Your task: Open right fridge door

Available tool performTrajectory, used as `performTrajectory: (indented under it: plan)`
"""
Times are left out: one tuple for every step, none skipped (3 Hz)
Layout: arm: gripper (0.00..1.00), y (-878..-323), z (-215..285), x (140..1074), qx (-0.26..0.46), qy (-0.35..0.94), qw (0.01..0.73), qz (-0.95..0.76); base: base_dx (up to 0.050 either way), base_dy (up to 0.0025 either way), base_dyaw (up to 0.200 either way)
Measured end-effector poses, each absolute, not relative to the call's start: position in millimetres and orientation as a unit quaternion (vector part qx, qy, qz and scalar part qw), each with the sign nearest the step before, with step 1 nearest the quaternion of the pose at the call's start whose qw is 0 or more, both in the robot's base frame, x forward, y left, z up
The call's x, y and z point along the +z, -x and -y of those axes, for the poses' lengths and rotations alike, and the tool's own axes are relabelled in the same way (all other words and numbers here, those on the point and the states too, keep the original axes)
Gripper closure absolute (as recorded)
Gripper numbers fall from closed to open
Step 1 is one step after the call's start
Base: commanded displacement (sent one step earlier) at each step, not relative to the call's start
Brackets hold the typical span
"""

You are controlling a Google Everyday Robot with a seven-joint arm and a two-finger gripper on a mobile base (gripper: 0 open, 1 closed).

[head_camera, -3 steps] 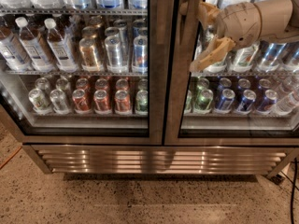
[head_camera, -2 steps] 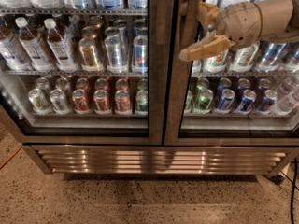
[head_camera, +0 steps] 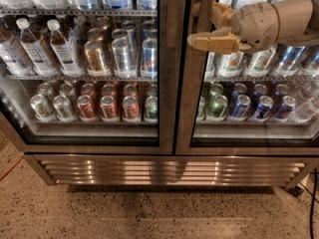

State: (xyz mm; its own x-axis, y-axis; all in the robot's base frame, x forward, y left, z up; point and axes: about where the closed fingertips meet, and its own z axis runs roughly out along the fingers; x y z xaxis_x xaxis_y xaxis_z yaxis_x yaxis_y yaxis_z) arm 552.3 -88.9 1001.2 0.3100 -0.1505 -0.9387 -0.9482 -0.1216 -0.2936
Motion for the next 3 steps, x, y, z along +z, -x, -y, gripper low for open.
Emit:
performTrajectory:
  plan:
    - [1.00,-552.3,88.9,1001.2,0.397,0.635,0.502,-0.433,0.000,0.00000,0.000]
    - [1.00,-552.3,88.9,1001.2,0.397,0.635,0.502,-0.433,0.042,0.00227,0.108]
    - [1.00,-552.3,88.9,1001.2,0.397,0.635,0.502,-0.433,0.000,-0.00002,0.082]
